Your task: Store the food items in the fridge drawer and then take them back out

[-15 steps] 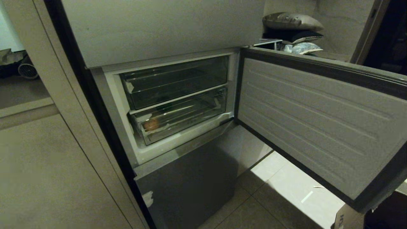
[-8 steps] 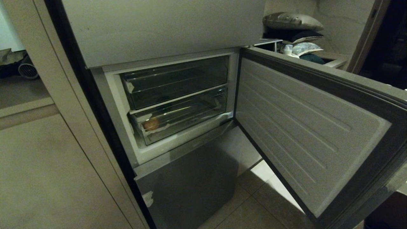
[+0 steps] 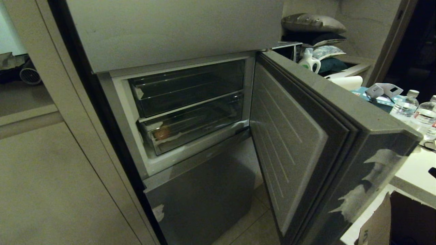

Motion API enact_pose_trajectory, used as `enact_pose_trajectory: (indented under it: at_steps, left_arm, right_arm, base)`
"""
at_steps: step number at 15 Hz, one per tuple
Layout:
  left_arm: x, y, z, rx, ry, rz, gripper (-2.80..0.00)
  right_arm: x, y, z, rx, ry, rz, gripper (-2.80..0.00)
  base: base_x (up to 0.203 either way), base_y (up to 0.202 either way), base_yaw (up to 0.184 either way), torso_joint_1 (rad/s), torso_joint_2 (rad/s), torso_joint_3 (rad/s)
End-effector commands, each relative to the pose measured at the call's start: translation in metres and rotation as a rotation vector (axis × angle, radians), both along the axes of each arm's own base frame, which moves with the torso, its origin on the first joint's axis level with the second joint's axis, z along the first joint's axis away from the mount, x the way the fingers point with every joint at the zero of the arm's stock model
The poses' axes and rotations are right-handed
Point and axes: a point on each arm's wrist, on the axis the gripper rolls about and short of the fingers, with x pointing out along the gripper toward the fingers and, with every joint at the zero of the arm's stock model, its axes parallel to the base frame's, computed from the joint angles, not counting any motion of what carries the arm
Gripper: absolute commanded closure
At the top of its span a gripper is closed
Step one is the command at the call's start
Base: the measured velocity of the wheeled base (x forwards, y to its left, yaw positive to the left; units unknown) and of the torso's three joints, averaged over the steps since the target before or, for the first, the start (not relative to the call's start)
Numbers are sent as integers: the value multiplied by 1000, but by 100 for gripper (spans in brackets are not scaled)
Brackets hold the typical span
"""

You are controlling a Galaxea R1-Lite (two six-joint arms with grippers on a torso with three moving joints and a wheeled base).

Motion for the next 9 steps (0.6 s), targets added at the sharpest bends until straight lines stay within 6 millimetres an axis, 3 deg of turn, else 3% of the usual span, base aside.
enact_pose_trajectory:
  at_steps: [1,9]
  left_arm:
    - [0,0,0,0,1,0,0]
    - [0,0,0,0,1,1,0]
  right_arm:
    - [25,13,1,-3,88,66,0]
    - [147,60,27,-62,202,222,0]
  base:
    - [0,0,0,0,0,0]
    - [0,0,0,0,0,0]
